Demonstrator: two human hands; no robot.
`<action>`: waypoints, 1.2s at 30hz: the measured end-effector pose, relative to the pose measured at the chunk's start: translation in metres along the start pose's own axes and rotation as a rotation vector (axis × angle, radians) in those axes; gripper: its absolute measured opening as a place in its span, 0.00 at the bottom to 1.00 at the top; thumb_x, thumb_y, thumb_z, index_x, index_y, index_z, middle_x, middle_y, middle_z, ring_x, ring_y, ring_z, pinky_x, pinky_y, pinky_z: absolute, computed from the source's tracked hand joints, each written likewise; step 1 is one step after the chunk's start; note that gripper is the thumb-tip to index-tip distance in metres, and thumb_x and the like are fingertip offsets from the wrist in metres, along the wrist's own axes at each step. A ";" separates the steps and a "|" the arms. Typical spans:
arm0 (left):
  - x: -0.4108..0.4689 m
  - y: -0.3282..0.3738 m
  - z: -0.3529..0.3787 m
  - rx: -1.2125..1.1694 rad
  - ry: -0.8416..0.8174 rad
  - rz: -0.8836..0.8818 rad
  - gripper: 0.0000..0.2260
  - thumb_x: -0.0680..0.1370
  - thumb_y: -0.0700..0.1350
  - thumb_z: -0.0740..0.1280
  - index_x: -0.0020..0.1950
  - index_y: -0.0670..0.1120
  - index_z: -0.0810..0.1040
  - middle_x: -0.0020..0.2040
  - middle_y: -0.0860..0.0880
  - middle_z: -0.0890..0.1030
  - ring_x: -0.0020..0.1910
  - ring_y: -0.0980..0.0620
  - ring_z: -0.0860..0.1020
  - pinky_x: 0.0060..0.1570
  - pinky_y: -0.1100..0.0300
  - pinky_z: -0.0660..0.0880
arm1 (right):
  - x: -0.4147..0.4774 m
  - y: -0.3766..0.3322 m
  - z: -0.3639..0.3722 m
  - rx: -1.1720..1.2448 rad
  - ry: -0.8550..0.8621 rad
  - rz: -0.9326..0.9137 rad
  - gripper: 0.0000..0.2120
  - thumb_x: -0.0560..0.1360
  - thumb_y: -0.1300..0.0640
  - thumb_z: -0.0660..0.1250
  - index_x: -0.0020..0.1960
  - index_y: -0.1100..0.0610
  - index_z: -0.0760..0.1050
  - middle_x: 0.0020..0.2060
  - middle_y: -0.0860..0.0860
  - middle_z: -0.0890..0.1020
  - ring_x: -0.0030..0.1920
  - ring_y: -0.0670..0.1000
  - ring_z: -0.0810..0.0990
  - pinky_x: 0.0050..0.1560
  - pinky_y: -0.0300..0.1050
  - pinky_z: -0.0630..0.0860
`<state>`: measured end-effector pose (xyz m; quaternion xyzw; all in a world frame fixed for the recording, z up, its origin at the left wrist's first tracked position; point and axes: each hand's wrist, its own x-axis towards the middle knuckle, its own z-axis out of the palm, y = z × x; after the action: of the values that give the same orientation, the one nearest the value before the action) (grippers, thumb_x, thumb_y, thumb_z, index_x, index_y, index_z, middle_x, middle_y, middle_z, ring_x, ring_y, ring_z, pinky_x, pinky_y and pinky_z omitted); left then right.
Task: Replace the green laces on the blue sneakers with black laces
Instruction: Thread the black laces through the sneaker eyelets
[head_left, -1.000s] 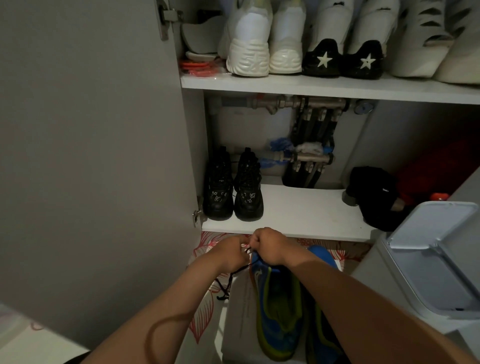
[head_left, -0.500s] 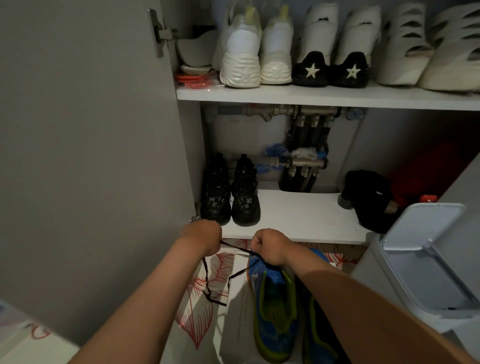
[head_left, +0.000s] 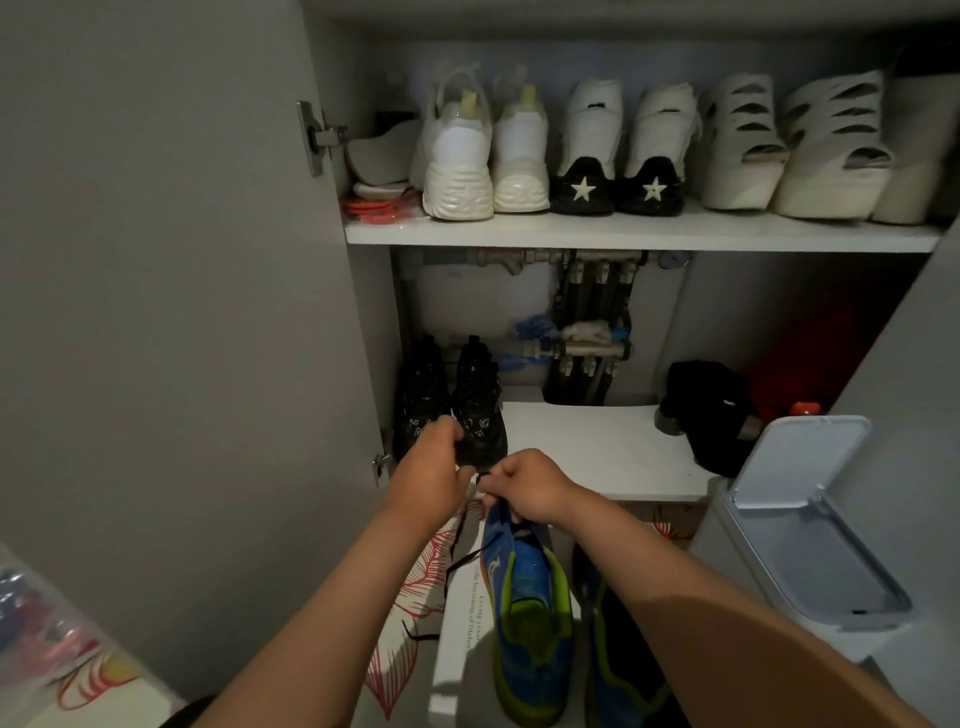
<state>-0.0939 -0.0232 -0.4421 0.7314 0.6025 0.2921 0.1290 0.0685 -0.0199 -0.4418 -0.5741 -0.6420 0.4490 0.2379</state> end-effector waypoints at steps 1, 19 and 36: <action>0.001 0.000 -0.001 -0.030 -0.037 -0.103 0.09 0.76 0.42 0.68 0.53 0.48 0.71 0.47 0.50 0.75 0.43 0.52 0.74 0.40 0.58 0.68 | -0.003 -0.001 -0.003 0.059 0.019 0.009 0.10 0.78 0.57 0.68 0.42 0.62 0.82 0.29 0.48 0.82 0.20 0.44 0.71 0.26 0.35 0.70; -0.007 0.020 -0.005 -0.488 -0.180 -0.506 0.07 0.77 0.43 0.69 0.40 0.43 0.82 0.37 0.46 0.81 0.28 0.51 0.78 0.28 0.65 0.70 | -0.028 -0.032 -0.042 0.734 0.208 0.043 0.09 0.82 0.54 0.64 0.58 0.57 0.79 0.48 0.51 0.87 0.27 0.46 0.69 0.27 0.38 0.64; -0.007 0.048 -0.016 -0.592 -0.169 -0.162 0.07 0.79 0.42 0.69 0.53 0.47 0.85 0.36 0.54 0.84 0.33 0.63 0.78 0.35 0.71 0.72 | -0.046 -0.041 -0.039 0.517 0.096 0.100 0.11 0.78 0.54 0.71 0.57 0.59 0.81 0.32 0.49 0.73 0.27 0.45 0.65 0.27 0.40 0.61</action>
<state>-0.0653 -0.0445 -0.4053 0.6333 0.5348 0.3816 0.4089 0.0893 -0.0493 -0.3789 -0.5460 -0.4648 0.5815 0.3844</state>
